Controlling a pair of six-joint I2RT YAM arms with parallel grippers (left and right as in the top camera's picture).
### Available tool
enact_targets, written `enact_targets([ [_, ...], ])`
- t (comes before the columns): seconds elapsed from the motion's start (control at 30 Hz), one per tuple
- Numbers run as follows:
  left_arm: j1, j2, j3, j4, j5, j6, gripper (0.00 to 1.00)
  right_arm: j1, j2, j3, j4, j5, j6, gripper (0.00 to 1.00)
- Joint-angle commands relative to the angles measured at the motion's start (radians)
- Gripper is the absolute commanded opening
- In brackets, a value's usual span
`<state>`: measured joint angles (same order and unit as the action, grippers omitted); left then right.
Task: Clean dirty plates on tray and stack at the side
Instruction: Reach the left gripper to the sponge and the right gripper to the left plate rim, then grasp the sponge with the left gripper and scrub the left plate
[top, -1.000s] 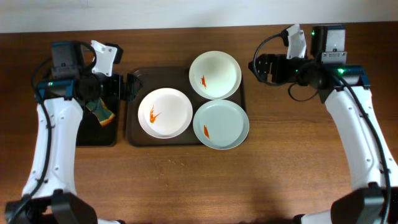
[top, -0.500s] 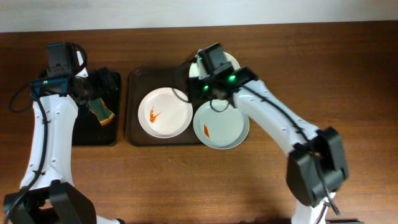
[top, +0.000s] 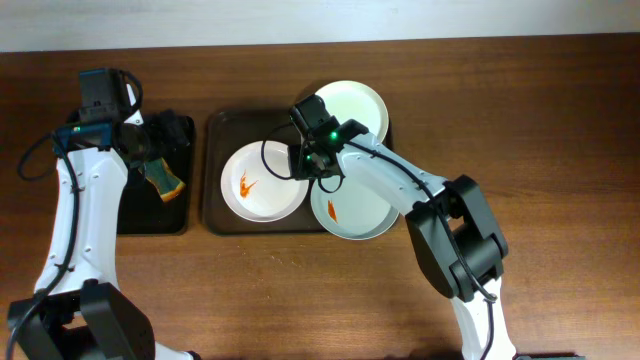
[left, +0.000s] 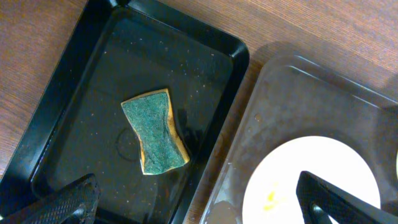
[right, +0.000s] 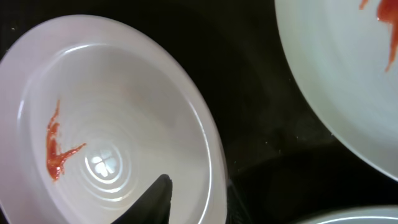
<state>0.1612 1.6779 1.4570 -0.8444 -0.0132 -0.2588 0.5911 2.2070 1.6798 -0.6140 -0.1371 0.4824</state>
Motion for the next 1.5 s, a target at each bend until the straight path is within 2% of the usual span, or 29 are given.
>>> enact_targets([
  [0.0,0.001,0.009,0.014,-0.006,-0.014,-0.017,0.99,0.005,0.058,0.017,-0.003,0.007,0.051,0.29],
  [0.13,0.001,0.009,0.013,-0.017,-0.013,-0.017,0.99,0.006,0.068,0.017,-0.007,0.019,0.108,0.26],
  [0.23,0.001,0.009,0.013,-0.024,-0.013,-0.017,0.99,0.012,0.073,0.017,-0.013,0.066,0.211,0.06],
  [0.47,0.001,0.075,-0.037,-0.053,-0.041,-0.021,0.98,0.044,0.073,0.017,0.077,0.090,0.256,0.04],
  [0.5,0.002,0.115,-0.050,-0.048,-0.085,-0.082,0.98,0.045,0.073,0.016,0.076,0.092,0.255,0.04],
  [0.6,0.012,0.229,-0.051,-0.002,-0.150,-0.226,0.89,0.046,0.073,0.016,0.072,0.093,0.251,0.04],
  [0.67,0.013,0.292,-0.051,0.064,-0.170,-0.285,0.76,0.046,0.073,0.016,0.065,0.093,0.247,0.04],
  [0.9,0.017,0.388,-0.051,0.137,-0.172,-0.298,0.50,0.046,0.073,0.016,0.061,0.093,0.229,0.04],
  [0.97,0.025,0.388,-0.051,0.140,-0.194,-0.298,0.29,0.046,0.073,0.016,0.061,0.093,0.229,0.04],
  [1.03,0.025,0.388,-0.051,0.141,-0.197,-0.298,0.19,0.046,0.073,0.016,0.061,0.092,0.229,0.04],
  [1.07,0.025,0.388,-0.050,0.141,-0.197,-0.298,0.01,0.045,0.073,0.017,0.062,0.084,0.229,0.04],
  [1.2,0.025,0.359,0.064,0.058,-0.137,-0.105,0.01,0.043,0.073,0.017,0.062,0.062,0.229,0.04],
  [1.23,0.024,0.341,0.119,0.020,-0.049,-0.002,0.01,0.043,0.072,0.017,0.062,0.062,0.229,0.04],
  [1.3,0.024,0.324,0.167,-0.026,0.022,0.085,0.01,0.042,0.072,0.017,0.061,0.062,0.229,0.04],
  [1.33,0.023,0.317,0.170,-0.033,0.098,0.192,0.01,0.042,0.072,0.017,0.061,0.061,0.229,0.04],
  [1.47,-0.033,0.317,0.170,-0.042,0.338,0.430,0.01,0.021,0.072,0.017,0.061,-0.005,0.203,0.04],
])
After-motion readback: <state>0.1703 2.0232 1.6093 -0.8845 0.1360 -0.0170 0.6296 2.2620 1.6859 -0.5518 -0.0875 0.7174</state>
